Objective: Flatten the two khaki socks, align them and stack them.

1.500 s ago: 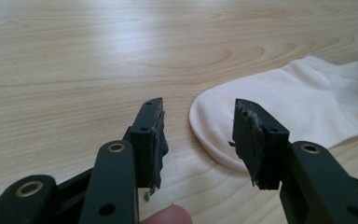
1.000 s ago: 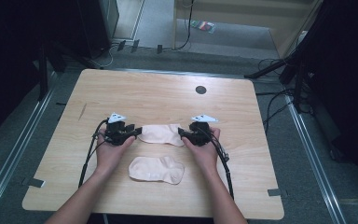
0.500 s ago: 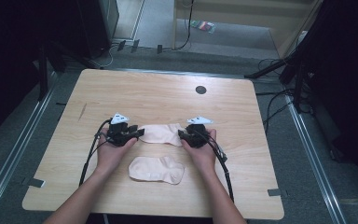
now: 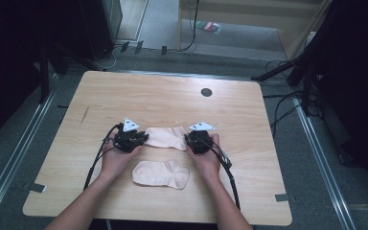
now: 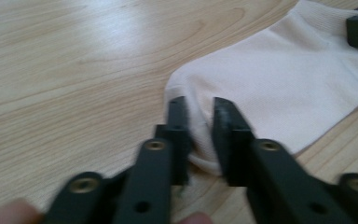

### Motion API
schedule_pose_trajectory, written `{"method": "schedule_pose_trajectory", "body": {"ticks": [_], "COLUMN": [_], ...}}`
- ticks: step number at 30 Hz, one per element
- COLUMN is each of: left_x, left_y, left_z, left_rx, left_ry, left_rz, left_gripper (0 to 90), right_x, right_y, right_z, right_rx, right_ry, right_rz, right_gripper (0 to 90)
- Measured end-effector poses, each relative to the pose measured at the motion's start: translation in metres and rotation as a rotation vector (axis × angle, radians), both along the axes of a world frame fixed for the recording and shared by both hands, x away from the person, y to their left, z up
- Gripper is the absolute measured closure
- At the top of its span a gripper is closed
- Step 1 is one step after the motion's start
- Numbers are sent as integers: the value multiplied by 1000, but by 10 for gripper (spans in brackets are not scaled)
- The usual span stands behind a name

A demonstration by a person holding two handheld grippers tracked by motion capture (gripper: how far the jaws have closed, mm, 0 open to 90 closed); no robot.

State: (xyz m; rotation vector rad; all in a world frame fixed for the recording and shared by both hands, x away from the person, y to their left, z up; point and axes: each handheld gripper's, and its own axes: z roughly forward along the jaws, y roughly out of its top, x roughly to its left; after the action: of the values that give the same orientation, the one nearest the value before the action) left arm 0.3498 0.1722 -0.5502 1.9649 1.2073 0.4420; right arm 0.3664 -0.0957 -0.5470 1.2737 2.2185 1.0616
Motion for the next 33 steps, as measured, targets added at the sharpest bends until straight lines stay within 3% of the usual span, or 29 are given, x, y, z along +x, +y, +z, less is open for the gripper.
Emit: {"method": "schedule_pose_trajectory", "body": {"ticks": [2,5,10,13,15,16,21,26,33], "left_x": [1,-1,-11,-22,-35,-35,-63,-84,-112], "left_y": [4,5,11,16,19,19,27,31,27], "left_z": [-1,0,11,24,33,33,36,32,30], "left_rx": [-34,-28,-82,-115,-116,-116,-144,-156,-104], "left_ry": [11,8,-8,-28,-50,-50,-50,-34,-45], "left_rz": [6,-7,-16,-21,-36,-36,-47,-58,-85], "left_gripper": [884,892,895,895,894,894,894,893,893], "right_x": [0,-2,-9,-21,-27,-27,-51,-74,-100], "right_y": [0,-1,-3,-5,-6,-6,-6,-8,-13], "right_z": [0,2,13,30,38,38,51,51,44], "right_rx": [1,6,38,68,83,83,107,115,118], "right_ry": [-1,-11,-27,-46,-51,-51,-53,-35,-4], "right_rz": [-6,-10,-7,13,19,19,51,86,113], "right_gripper": [875,878,878,878,878,878,878,877,877]}}
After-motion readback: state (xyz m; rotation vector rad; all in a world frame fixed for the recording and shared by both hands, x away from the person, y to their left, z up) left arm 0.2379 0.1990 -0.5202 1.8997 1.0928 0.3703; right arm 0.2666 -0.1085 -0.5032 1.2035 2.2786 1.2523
